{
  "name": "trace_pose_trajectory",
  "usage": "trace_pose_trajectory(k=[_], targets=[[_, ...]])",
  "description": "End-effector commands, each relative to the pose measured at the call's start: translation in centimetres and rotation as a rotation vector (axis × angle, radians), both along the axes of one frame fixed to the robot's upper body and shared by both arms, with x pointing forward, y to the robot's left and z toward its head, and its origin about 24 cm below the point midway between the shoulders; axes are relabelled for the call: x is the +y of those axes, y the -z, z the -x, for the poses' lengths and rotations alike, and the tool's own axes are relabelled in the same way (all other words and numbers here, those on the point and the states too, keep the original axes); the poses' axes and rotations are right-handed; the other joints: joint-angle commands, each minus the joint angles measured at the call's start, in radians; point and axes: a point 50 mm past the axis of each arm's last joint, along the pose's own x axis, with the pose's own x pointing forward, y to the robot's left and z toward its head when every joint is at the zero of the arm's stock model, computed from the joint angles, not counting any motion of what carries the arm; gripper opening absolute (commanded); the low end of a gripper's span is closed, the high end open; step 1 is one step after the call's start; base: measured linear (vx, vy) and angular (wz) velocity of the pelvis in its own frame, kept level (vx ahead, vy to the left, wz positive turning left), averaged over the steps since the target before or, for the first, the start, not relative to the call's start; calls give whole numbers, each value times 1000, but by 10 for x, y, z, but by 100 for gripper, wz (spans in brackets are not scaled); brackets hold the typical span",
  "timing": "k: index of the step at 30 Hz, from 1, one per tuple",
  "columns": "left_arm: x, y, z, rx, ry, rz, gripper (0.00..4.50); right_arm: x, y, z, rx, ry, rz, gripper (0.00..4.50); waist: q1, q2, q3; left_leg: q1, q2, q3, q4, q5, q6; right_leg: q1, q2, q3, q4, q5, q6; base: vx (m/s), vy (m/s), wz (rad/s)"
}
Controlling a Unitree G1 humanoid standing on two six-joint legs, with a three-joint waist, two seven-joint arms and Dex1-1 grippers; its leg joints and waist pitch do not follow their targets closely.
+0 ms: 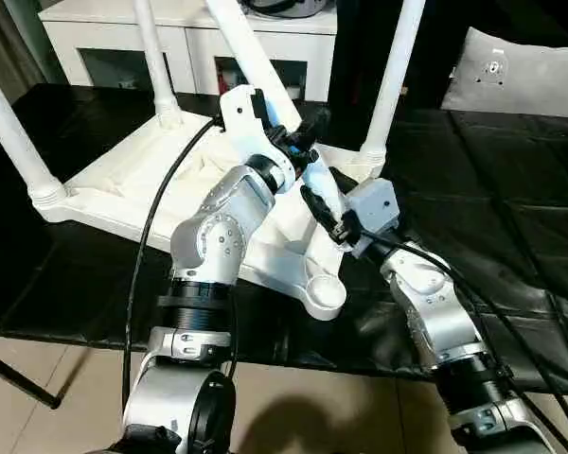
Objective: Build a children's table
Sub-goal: Pick table leg
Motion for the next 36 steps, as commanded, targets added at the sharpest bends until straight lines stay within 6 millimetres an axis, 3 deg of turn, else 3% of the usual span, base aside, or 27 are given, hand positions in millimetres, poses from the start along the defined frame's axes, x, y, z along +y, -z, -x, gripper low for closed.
trace_pose_trajectory(k=[1,2,4,5,6,7,13,14,16,17,19,25,26,27,28,29,35,36], targets=[[-13,-1,0,26,6,25,183,2,-7,-1,-47,-16,18,185,-6,-6,-81,-8,19,-3,-56,-46,105,79,-57,59,-60,-240,-85,0,0,0],[-13,0,0,27,5,24,183,2,-7,-1,-44,-17,23,185,-6,-7,-81,-8,20,-3,-56,-47,105,79,-57,60,-59,-239,-86,0,0,0],[-14,0,2,26,9,23,183,-3,-7,-1,-53,9,22,255,-6,-12,-81,-8,21,-3,-56,-43,106,80,-58,60,-57,-231,-90,0,0,0],[-14,1,3,24,12,17,183,-5,-8,-1,-36,-4,-18,255,-6,-17,-82,-8,20,-2,-55,-40,107,80,-58,61,-57,-230,-91,0,0,0],[-14,1,3,20,14,9,183,-5,-8,1,-10,-47,-62,257,-4,-13,-82,-7,20,-2,-55,-40,112,80,-58,61,-56,-229,-94,0,0,0],[-13,1,3,12,13,-3,183,-5,-9,2,12,-78,-99,271,-6,-20,-81,-9,20,-1,-55,-52,126,82,-58,61,-58,-237,-92,0,0,0],[-2,-3,-1,-38,33,-36,182,-15,-13,2,80,-150,-151,316,-2,-11,-80,-6,21,-3,-56,-40,134,79,-57,60,-60,-253,-94,0,0,0],[2,-4,-1,-56,59,-53,182,-19,-14,2,133,-194,-168,337,-2,-18,-81,-7,23,-3,-55,-40,137,81,-57,61,-60,-248,-90,0,0,0],[4,-4,0,-71,93,-68,182,-23,-15,3,173,-228,-182,348,1,-15,-81,-7,23,-5,-56,-34,140,81,-58,62,-58,-248,-88,0,0,0],[4,-4,2,-92,150,-96,182,-27,-18,4,210,-278,-194,360,0,-22,-82,-8,24,-4,-55,-30,138,81,-59,62,-58,-248,-88,0,0,0],[5,-3,5,-106,202,-124,182,-32,-20,5,246,-313,-203,379,4,-21,-82,-7,26,-5,-55,-8,143,80,-61,63,-52,-242,-96,0,0,0],[16,-7,16,-179,444,-141,182,-54,-22,12,470,-512,-155,382,7,-20,-82,-7,24,-2,-53,-11,135,82,-62,64,-52,-247,-120,0,0,0],[16,-7,17,-182,449,-140,182,-54,-22,12,475,-516,-155,382,7,-20,-81,-7,26,-2,-53,-13,131,80,-62,64,-54,-252,-117,0,0,0],[17,-9,19,-200,487,-135,182,-56,-23,15,508,-552,-156,382,6,-29,-82,-7,24,0,-53,-14,127,83,-61,63,-55,-261,-110,0,0,0],[18,-12,22,-225,535,-125,182,-58,-23,19,542,-600,-159,382,8,-25,-81,-8,23,-1,-54,-13,124,83,-62,62,-54,-271,-110,0,0,0],[20,-16,28,-275,620,-127,182,-59,-23,25,585,-667,-159,382,9,-32,-81,-8,23,-1,-54,-11,126,84,-63,63,-54,-280,-103,0,0,0],[19,-21,40,-348,761,-141,182,-56,-19,29,632,-712,-129,382,7,-27,-79,-5,26,1,-55,-29,90,77,-64,63,-60,-318,-94,0,0,0],[19,-22,43,-359,789,-141,182,-54,-19,29,640,-725,-138,354,7,-28,-78,-5,25,0,-56,-33,83,78,-64,62,-62,-331,-86,0,0,0]])
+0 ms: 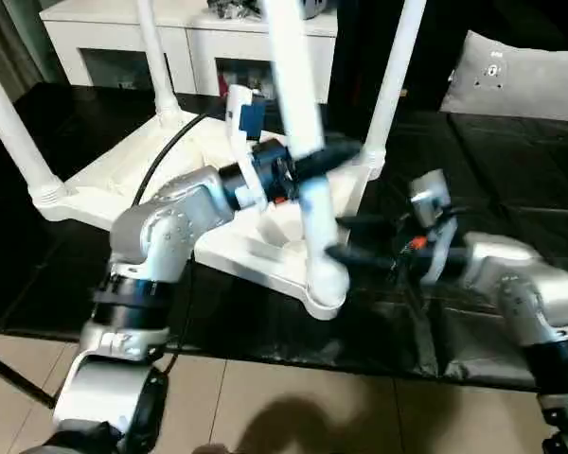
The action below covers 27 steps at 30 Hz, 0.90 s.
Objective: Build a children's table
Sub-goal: Pick table leg
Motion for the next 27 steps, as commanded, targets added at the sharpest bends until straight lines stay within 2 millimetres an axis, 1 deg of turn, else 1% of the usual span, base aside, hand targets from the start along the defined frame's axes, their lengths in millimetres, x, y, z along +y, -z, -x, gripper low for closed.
trace_pose_trajectory(k=[1,3,4,5,6,10,11,13,14,15,17,18,19,21,23,26,27], targets=[[-3,-6,6,-39,63,0,182,5,-5,1,3,-28,-16,354,1,-18,-79,-6,25,0,-59,-37,78,76,-64,62,-63,-337,-80,0,0,0],[-6,-7,9,-51,92,3,182,10,-5,2,14,-41,-28,344,0,-18,-79,-8,25,-1,-60,-36,72,77,-63,61,-63,-340,-75,0,0,0],[-7,-8,10,-58,99,5,182,13,-3,2,16,-39,-24,323,1,-15,-80,-7,25,-2,-60,-32,70,77,-64,61,-62,-333,-74,0,0,0],[-8,-8,10,-61,105,5,182,15,-2,1,18,-35,-19,313,1,-16,-80,-9,24,-2,-59,-30,68,77,-63,60,-63,-328,-73,0,0,0],[-9,-8,10,-62,107,5,182,16,-1,1,18,-33,-18,313,0,-16,-81,-8,25,-2,-60,-28,67,77,-63,61,-62,-324,-73,0,0,0],[-9,-8,9,-66,112,3,182,19,1,2,26,-34,-20,271,1,-17,-82,-9,24,-1,-59,-25,66,78,-62,61,-61,-313,-71,0,0,0],[-9,-9,9,-67,113,4,182,19,1,2,30,-36,-22,266,0,-13,-81,-9,23,-2,-59,-26,65,78,-62,61,-62,-315,-70,0,0,0],[-9,-9,9,-71,117,5,182,20,2,3,35,-38,-21,259,-1,-14,-81,-9,23,-2,-60,-31,63,79,-61,60,-63,-323,-65,0,0,0],[-9,-8,8,-71,117,3,182,21,2,3,36,-38,-20,237,0,-14,-81,-9,23,-2,-59,-31,63,79,-61,60,-63,-323,-64,0,0,0],[-9,-8,8,-71,114,1,182,21,3,4,36,-38,-18,230,-1,-20,-81,-8,23,-1,-59,-30,63,78,-61,60,-63,-324,-62,0,0,0],[-10,-7,6,-75,94,-8,182,21,4,4,37,-36,-15,221,0,-17,-81,-10,22,-2,-59,-25,62,79,-61,60,-62,-323,-58,0,0,0],[-10,-7,6,-78,87,-10,182,22,4,4,38,-36,-15,204,-2,-27,-81,-10,23,0,-59,-24,64,79,-61,61,-63,-324,-55,0,0,0],[-9,-6,5,-78,72,-14,182,22,4,4,38,-36,-15,204,-1,-25,-81,-11,22,-1,-59,-23,63,80,-62,60,-61,-327,-54,0,0,0],[-8,-4,2,-69,47,-22,182,23,4,5,40,-36,-19,199,0,-19,-82,-10,22,-1,-59,-19,63,78,-62,60,-62,-328,-50,0,0,0],[-8,-3,2,-72,38,-26,182,23,5,5,39,-32,-20,197,0,-19,-82,-9,23,-2,-59,-23,61,78,-61,60,-63,-329,-50,0,0,0],[-6,-3,-5,-49,-45,-7,182,24,5,3,27,4,-19,196,0,-19,-82,-10,22,-1,-58,-26,57,78,-62,60,-63,-325,-51,0,0,0],[-5,-3,-7,-39,-65,2,238,24,6,2,23,18,-18,195,0,-19,-82,-11,21,-1,-58,-28,55,79,-62,59,-65,-330,-49,0,0,0]])
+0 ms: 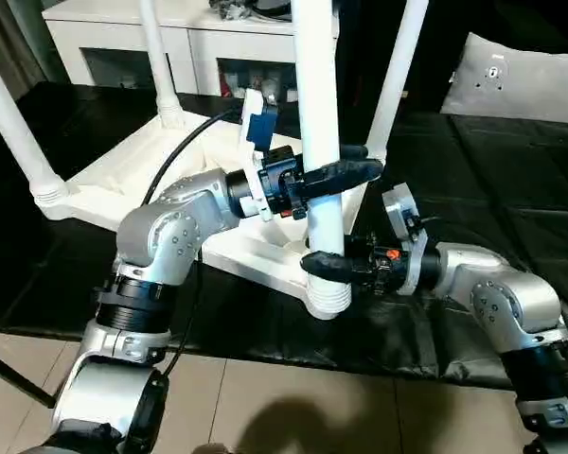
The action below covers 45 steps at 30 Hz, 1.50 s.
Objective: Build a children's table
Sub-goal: Pick table leg
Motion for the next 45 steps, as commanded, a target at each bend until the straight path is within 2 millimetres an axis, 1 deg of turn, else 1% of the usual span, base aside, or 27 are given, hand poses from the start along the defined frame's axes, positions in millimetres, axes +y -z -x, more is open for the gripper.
trace_pose_trajectory(k=[1,3,4,5,6,7,8,9,10,11,13,17,18,20,22,24,25,26,29,30,31,32,37,38,40,42,45], targets=[[1,-7,-5,-33,-73,-11,252,2,-1,-1,-12,24,11,194,1,-16,-82,-10,21,-1,-58,-28,55,78,-62,59,-65,-331,-48,0,0,0],[3,-7,-5,-21,-78,11,252,2,-1,-4,-24,73,3,193,-1,-16,-82,-11,21,-2,-59,-26,53,79,-61,58,-64,-331,-45,0,0,0],[3,-7,-4,-24,-81,14,265,2,-1,-5,-28,85,-1,191,-1,-16,-82,-9,21,-2,-59,-26,53,77,-62,59,-64,-329,-45,0,0,0],[3,-6,-4,-27,-85,14,265,2,-1,-5,-29,91,-4,191,-1,-15,-82,-10,22,-2,-60,-25,54,77,-62,58,-64,-326,-47,0,0,0],[5,-4,-2,-29,-101,10,292,2,-1,-6,-35,108,-6,190,1,-11,-82,-9,22,-3,-60,-25,54,78,-62,59,-63,-323,-46,0,0,0],[5,-3,-2,-28,-104,10,295,2,-1,-6,-36,111,-6,189,0,-12,-82,-9,24,-3,-60,-24,54,78,-63,59,-63,-319,-47,0,0,0],[6,-2,-2,-26,-118,9,299,2,-1,-7,-39,124,-5,189,-1,-9,-82,-9,26,-4,-60,-26,52,77,-63,59,-62,-310,-53,0,0,0],[6,-1,-2,-25,-129,9,299,2,-1,-8,-41,134,-5,189,-1,-9,-83,-8,23,-3,-60,-26,52,77,-61,59,-62,-305,-55,0,0,0],[7,0,-3,-25,-154,6,333,1,-1,-9,-42,150,-5,189,-1,-10,-82,-9,24,-4,-60,-28,52,78,-62,60,-61,-302,-57,0,0,0],[7,0,-3,-25,-159,5,341,1,-1,-9,-42,153,-6,189,-1,-9,-82,-9,25,-4,-60,-32,51,78,-62,60,-61,-301,-59,0,0,0],[9,3,-4,-21,-226,22,343,1,-1,-11,-42,190,-9,189,-2,-10,-82,-8,23,-2,-60,-40,48,78,-62,59,-64,-315,-54,0,0,0],[9,4,-3,-5,-252,41,343,2,0,-12,-41,203,-6,189,-2,-10,-82,-9,24,-4,-61,-38,49,79,-61,58,-64,-315,-50,0,0,0],[8,4,-4,3,-264,41,317,2,1,-12,-42,207,-2,189,-1,-10,-82,-9,24,-3,-60,-37,50,79,-62,59,-64,-313,-52,0,0,0],[7,5,-4,9,-276,36,317,2,2,-13,-43,212,4,189,-1,-10,-82,-9,23,-3,-60,-42,50,78,-62,59,-64,-317,-51,0,0,0],[4,6,-4,18,-290,33,290,3,3,-14,-44,218,8,189,-1,-13,-82,-11,23,-3,-60,-36,53,79,-61,58,-64,-316,-45,0,0,0],[0,8,-3,29,-298,29,272,4,3,-14,-45,221,7,189,-1,-12,-82,-10,23,-4,-60,-33,55,78,-61,59,-63,-311,-47,0,0,0],[0,8,-3,30,-298,29,266,4,3,-14,-45,221,7,189,-1,-14,-81,-11,23,-3,-60,-32,57,78,-61,59,-64,-312,-47,0,0,0],[0,9,-3,32,-301,27,251,5,3,-14,-45,221,7,189,0,-13,-82,-10,22,-3,-60,-33,58,78,-62,59,-65,-316,-46,0,0,0],[-1,10,-5,41,-321,26,226,4,3,-15,-47,225,11,189,-1,-13,-82,-10,23,-3,-60,-33,59,78,-61,59,-64,-314,-45,0,0,0],[-1,10,-5,42,-330,28,226,4,3,-15,-48,226,12,189,-1,-13,-82,-11,22,-4,-60,-32,59,79,-61,59,-64,-314,-44,0,0,0],[0,10,-6,43,-334,29,206,4,3,-15,-49,228,13,189,-1,-13,-81,-11,22,-3,-60,-33,58,78,-61,59,-65,-317,-42,0,0,0],[0,9,-7,45,-347,31,197,3,2,-16,-52,235,14,189,-1,-11,-81,-10,22,-3,-60,-33,58,78,-61,59,-65,-318,-42,0,0,0],[0,8,-8,49,-365,36,183,2,2,-17,-58,248,16,189,-1,-12,-82,-10,22,-3,-59,-32,61,78,-60,58,-64,-309,-44,0,0,0],[0,7,-9,52,-370,39,182,2,2,-18,-59,253,18,189,-1,-10,-82,-10,22,-3,-59,-34,61,78,-60,58,-65,-311,-45,0,0,0],[-1,7,-10,65,-386,44,181,2,2,-19,-59,264,20,189,-1,-11,-83,-10,23,-4,-59,-30,61,78,-60,58,-63,-302,-49,0,0,0],[-2,7,-11,71,-391,44,181,2,2,-19,-59,266,20,189,-1,-16,-82,-11,22,-3,-59,-29,64,79,-60,58,-63,-303,-48,0,0,0],[-3,7,-13,82,-424,41,181,1,1,-22,-55,294,12,189,-1,-15,-82,-10,22,-3,-58,-29,64,78,-60,58,-64,-313,-48,0,0,0]])
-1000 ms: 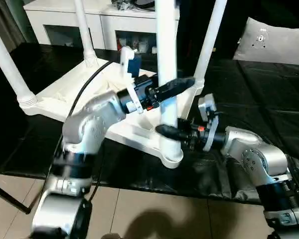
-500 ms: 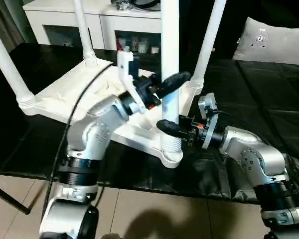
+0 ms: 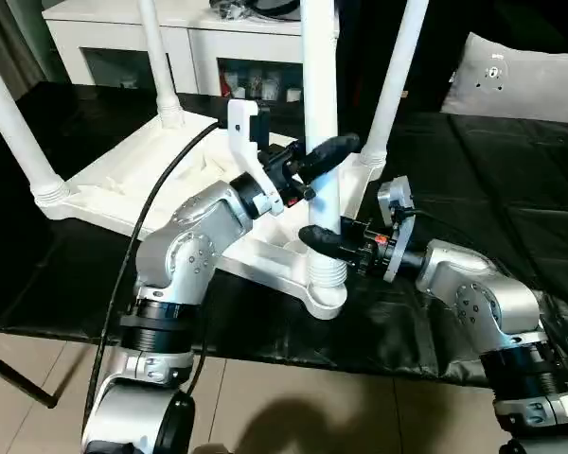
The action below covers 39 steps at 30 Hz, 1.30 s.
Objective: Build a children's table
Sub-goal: Pick table leg
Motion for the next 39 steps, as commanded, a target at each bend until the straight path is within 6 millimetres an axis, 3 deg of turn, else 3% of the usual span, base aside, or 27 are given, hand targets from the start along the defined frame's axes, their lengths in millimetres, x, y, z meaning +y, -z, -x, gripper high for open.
trace_pose_trajectory(k=[1,4,5,7,11,12,13,15,16,24,36,39], targets=[[0,-6,-5,-9,-55,-14,181,-4,-8,-7,-29,59,10,189,-1,-16,-82,-10,22,-2,-59,-28,66,77,-60,58,-65,-315,-46,0,0,0],[1,-6,-8,11,-91,-14,181,-4,-8,-12,-18,101,14,188,-1,-15,-83,-10,21,-2,-58,-24,64,78,-61,58,-64,-312,-43,0,0,0],[2,-7,-13,32,-140,-20,181,-5,-6,-15,-8,143,26,188,-2,-6,-83,-10,21,-3,-58,-23,62,77,-59,58,-63,-308,-47,0,0,0],[4,-7,-15,37,-157,-26,181,-6,-5,-16,-4,156,32,188,-4,-11,-83,-9,20,-3,-57,-26,59,77,-58,56,-65,-309,-42,0,0,0],[5,-8,-17,32,-168,-41,181,-6,-5,-16,0,173,24,188,0,-5,-87,-10,23,-5,-56,-3,64,78,-60,59,-57,-257,-57,0,0,0],[4,-8,-17,29,-168,-46,181,-7,-6,-16,0,176,17,244,-1,-7,-86,-10,23,-5,-56,-2,66,78,-59,59,-56,-243,-67,0,0,0],[5,-9,-17,26,-170,-51,181,-7,-7,-16,-2,183,10,244,1,-1,-86,-9,23,-5,-56,-10,66,78,-61,59,-56,-245,-74,0,0,0],[5,-10,-18,30,-175,-46,180,-8,-10,-17,-3,186,-13,264,-1,-3,-84,-7,25,-5,-58,-20,60,77,-60,59,-59,-253,-74,0,0,0],[6,-12,-19,36,-177,-35,180,-8,-12,-17,-5,186,-24,275,0,2,-84,-6,23,-4,-58,-32,59,78,-59,58,-62,-261,-72,0,0,0],[8,-20,-21,48,-161,4,180,-22,-21,-16,9,219,-100,345,4,-2,-87,-7,23,-7,-57,-26,63,81,-60,57,-57,-249,-75,0,0,0],[6,-25,-14,19,-73,-24,180,-31,-23,-10,3,109,0,448,7,-9,-86,-10,21,-4,-54,-10,75,82,-60,57,-56,-256,-78,0,0,0],[3,-26,-10,2,-37,-34,180,-31,-24,-9,-4,79,22,450,7,-10,-86,-11,21,-4,-54,-9,74,83,-62,57,-55,-257,-84,0,0,0]])
